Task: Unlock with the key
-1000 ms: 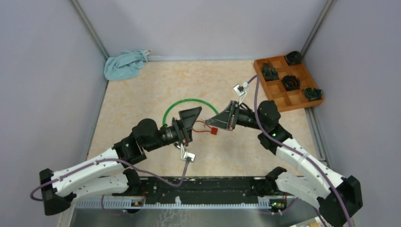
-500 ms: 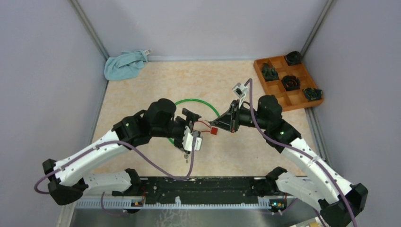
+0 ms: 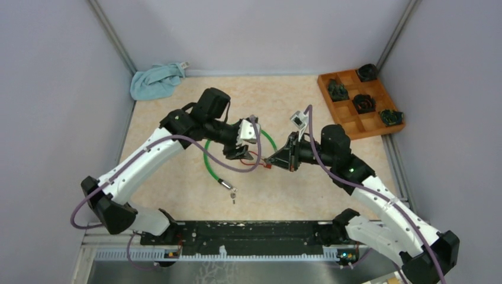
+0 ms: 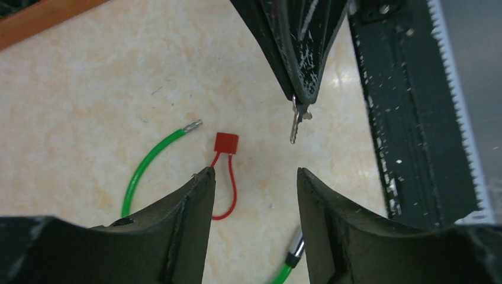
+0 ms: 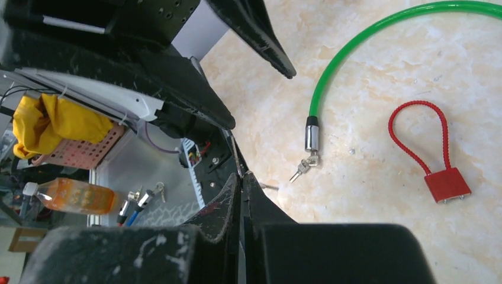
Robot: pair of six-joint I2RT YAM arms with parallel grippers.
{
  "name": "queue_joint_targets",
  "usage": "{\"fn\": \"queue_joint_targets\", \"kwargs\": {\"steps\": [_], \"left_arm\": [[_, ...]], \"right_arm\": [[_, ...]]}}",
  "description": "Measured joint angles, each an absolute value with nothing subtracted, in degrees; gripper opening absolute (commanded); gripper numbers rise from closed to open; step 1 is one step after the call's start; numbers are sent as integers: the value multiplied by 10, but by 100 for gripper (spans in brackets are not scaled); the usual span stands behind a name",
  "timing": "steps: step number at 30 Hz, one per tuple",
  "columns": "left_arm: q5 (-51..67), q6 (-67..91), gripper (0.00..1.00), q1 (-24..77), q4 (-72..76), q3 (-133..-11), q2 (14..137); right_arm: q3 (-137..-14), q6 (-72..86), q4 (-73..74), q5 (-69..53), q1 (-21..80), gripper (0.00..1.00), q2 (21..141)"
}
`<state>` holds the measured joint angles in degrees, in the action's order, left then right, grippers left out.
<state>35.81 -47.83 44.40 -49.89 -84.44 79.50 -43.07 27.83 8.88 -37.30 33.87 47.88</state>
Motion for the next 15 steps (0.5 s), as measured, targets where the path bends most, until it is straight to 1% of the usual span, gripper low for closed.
{"fn": "queue_joint_targets", "kwargs": {"steps": [5, 9, 15], "left_arm": [[474, -375, 58, 391, -498, -860, 821], [526, -319, 57, 381, -475, -844, 807], [569, -272, 56, 382, -458, -825, 797]], "right_arm": [[-433, 271, 81, -386, 339, 0, 495], [-442, 268, 79, -391, 339, 0, 502], [-455, 265, 64, -392, 340, 0, 509]]}}
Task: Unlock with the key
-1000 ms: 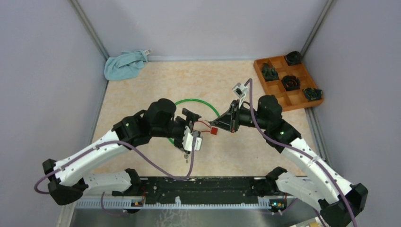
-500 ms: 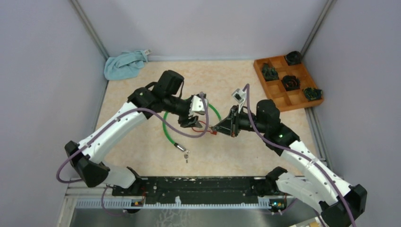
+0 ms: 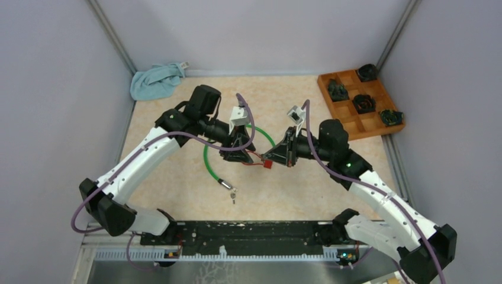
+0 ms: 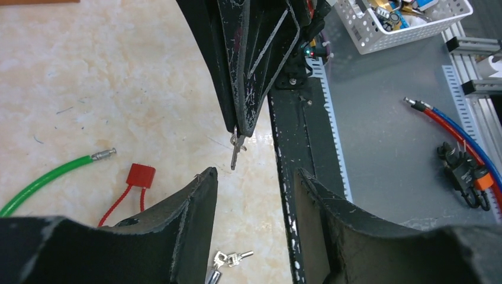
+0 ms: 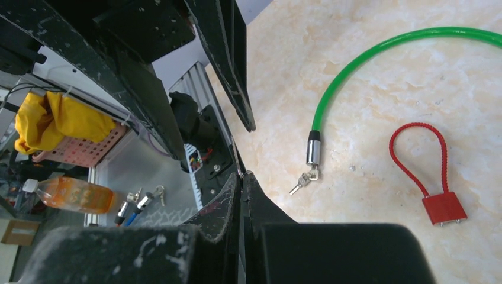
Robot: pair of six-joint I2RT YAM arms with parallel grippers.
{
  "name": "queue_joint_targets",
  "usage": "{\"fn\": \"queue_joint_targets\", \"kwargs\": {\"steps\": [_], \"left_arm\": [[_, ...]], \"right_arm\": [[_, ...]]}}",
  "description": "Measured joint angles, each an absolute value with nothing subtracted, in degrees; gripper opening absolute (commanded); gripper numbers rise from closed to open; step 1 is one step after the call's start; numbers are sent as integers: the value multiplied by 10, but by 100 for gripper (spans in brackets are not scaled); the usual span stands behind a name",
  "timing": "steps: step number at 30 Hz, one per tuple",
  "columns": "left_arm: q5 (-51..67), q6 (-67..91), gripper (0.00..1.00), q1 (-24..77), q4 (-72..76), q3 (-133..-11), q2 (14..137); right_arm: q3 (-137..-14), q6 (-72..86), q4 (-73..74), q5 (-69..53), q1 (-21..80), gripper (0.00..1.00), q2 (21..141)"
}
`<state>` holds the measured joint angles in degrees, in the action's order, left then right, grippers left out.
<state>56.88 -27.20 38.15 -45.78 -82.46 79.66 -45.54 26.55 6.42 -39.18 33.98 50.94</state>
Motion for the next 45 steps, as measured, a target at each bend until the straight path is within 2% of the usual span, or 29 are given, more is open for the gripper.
{"fn": "queue_joint_targets", "kwargs": {"steps": [3, 7, 14, 15, 19, 21, 23, 27, 32, 45], "left_arm": [[573, -248, 54, 381, -442, -816, 799], [572, -228, 46, 381, -427, -811, 803], [573, -207, 3, 378, -412, -808, 808], [572, -206, 0, 378, -412, -808, 810], [576, -208, 0, 377, -421, -808, 815], [577, -208, 0, 377, -424, -808, 816], [578, -208, 0, 377, -424, -808, 816], [582, -205, 0, 377, -423, -808, 816], [583, -202, 0, 377, -424, -808, 816], [583, -202, 0, 377, -424, -808, 813]], "right_arm": [[-463, 265, 61, -392, 340, 0, 521], [-473, 258, 62, -393, 344, 0, 534], [-489, 246, 69, -402, 352, 0, 542], [-489, 245, 69, -402, 354, 0, 543], [-489, 237, 74, -402, 355, 0, 547], [-489, 236, 76, -402, 356, 20, 547], [-489, 243, 72, -402, 357, 24, 547], [-474, 277, 18, -402, 359, 25, 542], [-458, 314, -30, -406, 359, 21, 541], [-453, 319, -33, -404, 359, 22, 541]]}}
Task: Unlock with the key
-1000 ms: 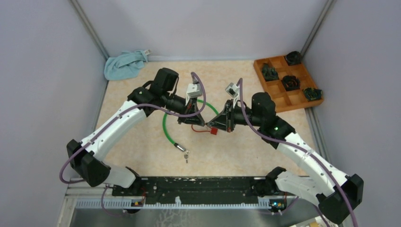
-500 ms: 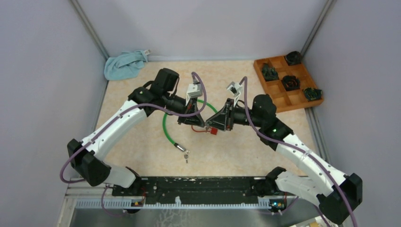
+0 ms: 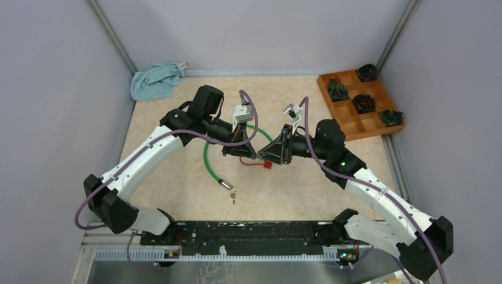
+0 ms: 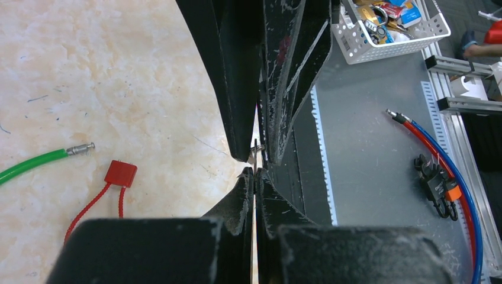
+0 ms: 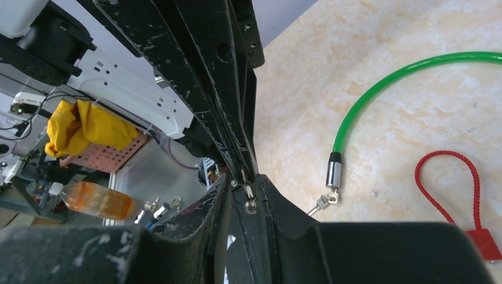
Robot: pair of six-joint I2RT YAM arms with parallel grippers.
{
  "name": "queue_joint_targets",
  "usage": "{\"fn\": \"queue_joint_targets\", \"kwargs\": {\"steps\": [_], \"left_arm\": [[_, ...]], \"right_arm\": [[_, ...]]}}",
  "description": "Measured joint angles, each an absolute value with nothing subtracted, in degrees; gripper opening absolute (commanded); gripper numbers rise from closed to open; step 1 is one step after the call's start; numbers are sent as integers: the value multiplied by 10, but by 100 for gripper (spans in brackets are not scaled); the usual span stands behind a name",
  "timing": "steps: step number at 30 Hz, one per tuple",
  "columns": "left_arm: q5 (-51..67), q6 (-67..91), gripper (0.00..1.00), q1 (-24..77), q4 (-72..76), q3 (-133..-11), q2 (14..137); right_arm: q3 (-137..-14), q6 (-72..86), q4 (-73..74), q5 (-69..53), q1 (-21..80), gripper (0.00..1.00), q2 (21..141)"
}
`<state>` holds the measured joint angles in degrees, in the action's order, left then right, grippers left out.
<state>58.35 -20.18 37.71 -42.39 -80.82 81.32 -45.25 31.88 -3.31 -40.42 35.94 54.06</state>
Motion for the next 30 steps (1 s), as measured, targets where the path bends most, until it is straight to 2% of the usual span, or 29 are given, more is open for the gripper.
{"fn": "queue_joint_targets", "kwargs": {"steps": [3, 7, 11, 12, 13, 14, 15, 16, 21, 30], "left_arm": [[583, -202, 0, 377, -424, -808, 813], [581, -203, 0, 377, -424, -808, 813], [579, -203, 0, 377, -425, -808, 813], [579, -203, 11, 377, -425, -808, 813], [579, -203, 32, 377, -425, -808, 813], [579, -204, 60, 377, -425, -808, 813], [574, -204, 83, 377, -423, -808, 813], [568, -206, 98, 377, -423, -808, 813], [493, -239, 100, 376, -424, -810, 813], [364, -396, 100, 372, -412, -810, 846]], "right_arm": [[-445, 316, -30, -402, 360, 21, 541], [-442, 312, -22, -399, 360, 1, 541], [-442, 311, -26, -397, 360, 0, 540], [-442, 311, -27, -397, 360, 0, 540], [-442, 311, -27, -397, 360, 0, 539], [-441, 312, -27, -396, 360, 0, 538], [-439, 313, -30, -395, 360, 0, 535], [-437, 315, -29, -393, 359, 0, 532], [-423, 317, -9, -383, 332, 0, 511], [-411, 310, 116, -325, 241, 0, 489]]}}
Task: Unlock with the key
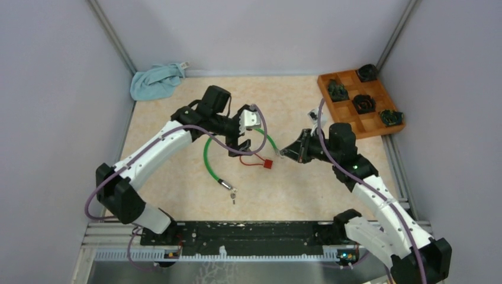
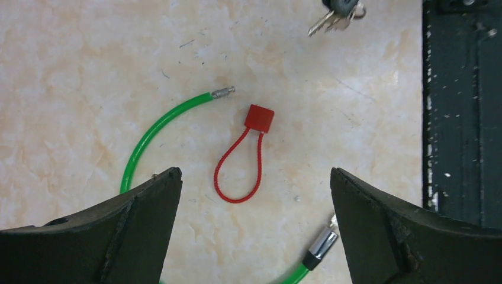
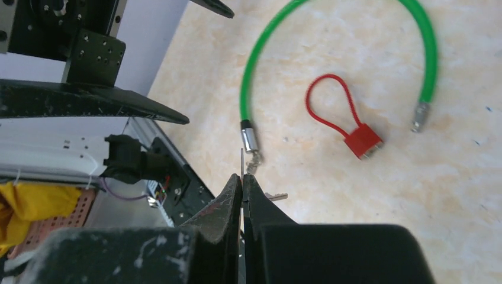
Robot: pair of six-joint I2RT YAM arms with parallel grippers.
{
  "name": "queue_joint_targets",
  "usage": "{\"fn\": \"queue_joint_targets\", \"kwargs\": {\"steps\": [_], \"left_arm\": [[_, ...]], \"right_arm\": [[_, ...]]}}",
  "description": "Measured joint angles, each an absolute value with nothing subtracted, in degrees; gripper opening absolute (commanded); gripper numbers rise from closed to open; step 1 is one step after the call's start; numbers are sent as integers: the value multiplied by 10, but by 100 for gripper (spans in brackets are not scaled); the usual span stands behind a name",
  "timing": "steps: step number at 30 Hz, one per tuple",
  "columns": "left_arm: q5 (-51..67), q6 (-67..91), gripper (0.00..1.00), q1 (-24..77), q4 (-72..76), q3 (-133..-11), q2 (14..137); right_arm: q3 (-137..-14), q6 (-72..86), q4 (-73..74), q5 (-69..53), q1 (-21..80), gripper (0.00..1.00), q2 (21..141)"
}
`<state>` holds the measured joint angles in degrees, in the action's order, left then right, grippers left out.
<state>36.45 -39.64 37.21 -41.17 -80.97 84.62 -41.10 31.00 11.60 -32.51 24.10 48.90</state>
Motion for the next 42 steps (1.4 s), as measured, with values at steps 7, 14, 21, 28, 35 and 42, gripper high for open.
{"fn": "queue_joint_targets", "kwargs": {"steps": [7, 14, 21, 28, 35, 42], "left_arm": [[354, -492, 100, 397, -398, -801, 956], [352, -578, 100, 439, -396, -820, 1105], [339, -614, 100, 441, -378, -856, 1171], [339, -628, 92, 440, -347, -856, 1174], [340, -656, 77, 444, -357, -857, 1194], [340, -671, 59, 453, -367, -861, 1201]], "right_arm": [[-409, 300, 200, -293, 192, 0, 465], [-423, 297, 266, -270, 176, 0, 437], [-440, 298, 300, -262, 174, 0, 412], [-441, 298, 330, -261, 174, 0, 392], [-462, 296, 365, -256, 174, 0, 390], [-474, 294, 377, -255, 174, 0, 390]]}}
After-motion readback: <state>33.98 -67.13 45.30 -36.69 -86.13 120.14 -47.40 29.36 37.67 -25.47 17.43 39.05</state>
